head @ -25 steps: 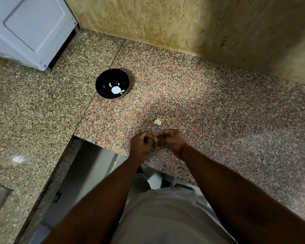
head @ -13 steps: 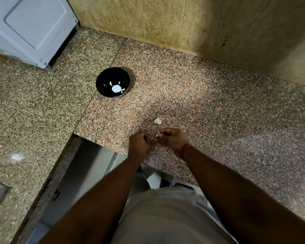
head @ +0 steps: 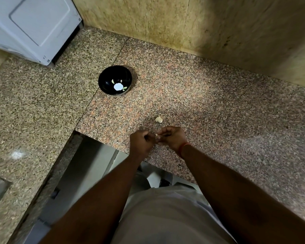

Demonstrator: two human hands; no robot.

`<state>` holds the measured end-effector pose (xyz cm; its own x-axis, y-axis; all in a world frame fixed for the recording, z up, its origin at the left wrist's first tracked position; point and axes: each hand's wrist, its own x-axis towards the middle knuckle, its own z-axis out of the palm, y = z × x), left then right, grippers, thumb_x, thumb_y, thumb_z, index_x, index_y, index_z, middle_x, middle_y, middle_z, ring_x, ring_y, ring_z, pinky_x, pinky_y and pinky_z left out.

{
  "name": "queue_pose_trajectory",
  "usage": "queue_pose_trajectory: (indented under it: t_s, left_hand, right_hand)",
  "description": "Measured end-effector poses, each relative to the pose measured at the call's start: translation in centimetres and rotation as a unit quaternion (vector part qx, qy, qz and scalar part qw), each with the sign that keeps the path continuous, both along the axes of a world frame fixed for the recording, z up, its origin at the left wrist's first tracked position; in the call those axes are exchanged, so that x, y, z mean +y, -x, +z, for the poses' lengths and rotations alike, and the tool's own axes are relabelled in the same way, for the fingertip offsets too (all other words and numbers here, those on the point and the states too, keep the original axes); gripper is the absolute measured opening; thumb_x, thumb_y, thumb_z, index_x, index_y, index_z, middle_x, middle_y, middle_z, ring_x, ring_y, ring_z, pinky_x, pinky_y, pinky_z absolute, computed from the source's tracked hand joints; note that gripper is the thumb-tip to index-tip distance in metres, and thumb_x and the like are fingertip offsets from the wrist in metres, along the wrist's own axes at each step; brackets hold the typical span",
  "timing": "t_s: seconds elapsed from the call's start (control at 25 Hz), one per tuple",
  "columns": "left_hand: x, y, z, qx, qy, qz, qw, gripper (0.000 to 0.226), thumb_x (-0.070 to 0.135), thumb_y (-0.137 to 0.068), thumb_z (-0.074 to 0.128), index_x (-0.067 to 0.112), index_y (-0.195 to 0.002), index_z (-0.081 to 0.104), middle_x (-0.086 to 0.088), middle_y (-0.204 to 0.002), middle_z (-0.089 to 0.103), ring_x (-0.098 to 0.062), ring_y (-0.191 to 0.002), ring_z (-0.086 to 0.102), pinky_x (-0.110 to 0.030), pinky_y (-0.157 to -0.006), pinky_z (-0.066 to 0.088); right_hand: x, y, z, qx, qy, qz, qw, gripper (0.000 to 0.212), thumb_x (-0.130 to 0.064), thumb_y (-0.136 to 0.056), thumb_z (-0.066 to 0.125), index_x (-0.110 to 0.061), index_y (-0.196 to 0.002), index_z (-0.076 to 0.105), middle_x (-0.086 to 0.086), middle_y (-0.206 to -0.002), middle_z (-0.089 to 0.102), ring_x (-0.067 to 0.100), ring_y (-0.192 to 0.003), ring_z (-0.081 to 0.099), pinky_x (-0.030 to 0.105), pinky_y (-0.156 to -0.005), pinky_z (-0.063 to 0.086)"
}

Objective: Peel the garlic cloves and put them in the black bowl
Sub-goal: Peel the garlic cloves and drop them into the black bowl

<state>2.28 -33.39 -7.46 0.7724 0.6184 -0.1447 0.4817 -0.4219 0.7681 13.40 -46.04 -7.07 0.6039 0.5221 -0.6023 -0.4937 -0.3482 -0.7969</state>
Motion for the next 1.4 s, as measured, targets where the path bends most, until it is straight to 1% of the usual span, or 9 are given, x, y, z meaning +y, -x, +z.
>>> queue_pose_trajectory:
  t_s: [0.16,0.32,0.44,0.64,0.72,0.84,0.96,1.24,1.4]
  left_hand:
    - [0.0,0.0,-0.2,-0.003,0.032,-0.008,0.999,0.018,0.033,-0.082,0.077,0.017,-0.074,0.076,0.005,-0.065,0.070,-0.014,-0.059,0.065,-0.028,-0.058,0.051]
    - [0.1,0.1,0.1,-0.011,-0.016,-0.042,0.999,0.018,0.017,-0.086,0.075,0.013,-0.069,0.070,0.001,-0.063,0.064,-0.018,-0.057,0.058,-0.033,-0.054,0.045]
    - [-0.1,-0.2,0.8,-0.028,-0.053,-0.071,0.996,0.030,0.010,-0.087,0.074,0.022,-0.064,0.059,0.004,-0.060,0.052,-0.015,-0.055,0.046,-0.028,-0.053,0.030]
    - [0.0,-0.4,1.6,-0.047,-0.074,-0.108,0.990,0.037,0.005,-0.087,0.073,0.025,-0.063,0.054,0.010,-0.058,0.043,-0.008,-0.053,0.039,-0.015,-0.052,0.023]
    - [0.1,-0.5,1.7,-0.043,-0.083,-0.118,0.989,0.038,0.004,-0.086,0.073,0.024,-0.062,0.052,0.012,-0.058,0.040,-0.005,-0.052,0.036,-0.018,-0.052,0.021]
    - [0.1,-0.6,1.4,-0.030,-0.090,-0.114,0.989,0.031,0.006,-0.086,0.071,0.015,-0.060,0.056,0.003,-0.059,0.045,-0.015,-0.055,0.040,-0.029,-0.051,0.023]
    - [0.1,-0.7,0.9,-0.018,-0.088,-0.101,0.991,0.028,0.010,-0.088,0.067,0.011,-0.061,0.057,-0.004,-0.061,0.049,-0.020,-0.057,0.044,-0.032,-0.052,0.030]
    - [0.0,-0.7,1.3,-0.026,-0.090,-0.086,0.992,0.024,0.015,-0.086,0.066,0.011,-0.064,0.058,-0.003,-0.063,0.052,-0.018,-0.056,0.045,-0.024,-0.051,0.025]
    - [0.2,-0.4,0.6,-0.016,-0.044,-0.044,0.998,0.019,0.010,-0.085,0.072,0.011,-0.069,0.062,-0.001,-0.065,0.057,-0.017,-0.057,0.051,-0.016,-0.052,0.030]
  right_hand:
    - [0.0,0.2,-0.1,0.009,-0.009,-0.009,1.000,0.016,0.013,-0.079,0.078,0.009,-0.093,0.072,0.020,-0.085,0.075,0.026,-0.076,0.074,0.035,-0.069,0.064]
    - [-0.1,0.1,-0.1,0.027,-0.016,-0.023,0.999,0.016,0.011,-0.078,0.079,0.008,-0.093,0.074,0.020,-0.086,0.076,0.027,-0.077,0.075,0.035,-0.069,0.064]
    - [-0.1,0.0,-0.1,0.037,-0.017,-0.032,0.999,0.016,0.011,-0.079,0.079,0.010,-0.095,0.073,0.020,-0.085,0.076,0.027,-0.076,0.075,0.034,-0.068,0.063]
    - [-0.2,-0.2,-0.2,0.045,-0.018,-0.042,0.998,0.020,0.011,-0.077,0.080,0.013,-0.095,0.072,0.024,-0.088,0.076,0.030,-0.077,0.075,0.037,-0.070,0.064]
    - [-0.1,-0.2,-0.4,0.049,-0.019,-0.041,0.998,0.021,0.011,-0.076,0.081,0.013,-0.095,0.072,0.025,-0.090,0.075,0.032,-0.079,0.075,0.041,-0.073,0.065]
    - [0.0,-0.1,-0.3,0.048,-0.015,-0.039,0.998,0.017,0.011,-0.075,0.082,0.009,-0.090,0.074,0.022,-0.085,0.076,0.030,-0.075,0.075,0.040,-0.073,0.064]
    - [0.3,-0.1,-0.1,0.036,-0.007,-0.033,0.999,0.013,0.011,-0.076,0.081,0.004,-0.084,0.075,0.016,-0.078,0.076,0.024,-0.069,0.074,0.035,-0.069,0.064]
    - [0.2,0.0,-0.4,0.039,-0.010,-0.017,0.999,0.012,0.009,-0.078,0.081,-0.001,-0.083,0.077,0.016,-0.082,0.077,0.026,-0.075,0.074,0.040,-0.076,0.064]
    - [0.2,-0.4,-0.5,0.052,-0.007,0.005,0.999,0.011,0.006,-0.085,0.075,0.002,-0.095,0.074,0.018,-0.088,0.076,0.027,-0.079,0.073,0.044,-0.080,0.064]
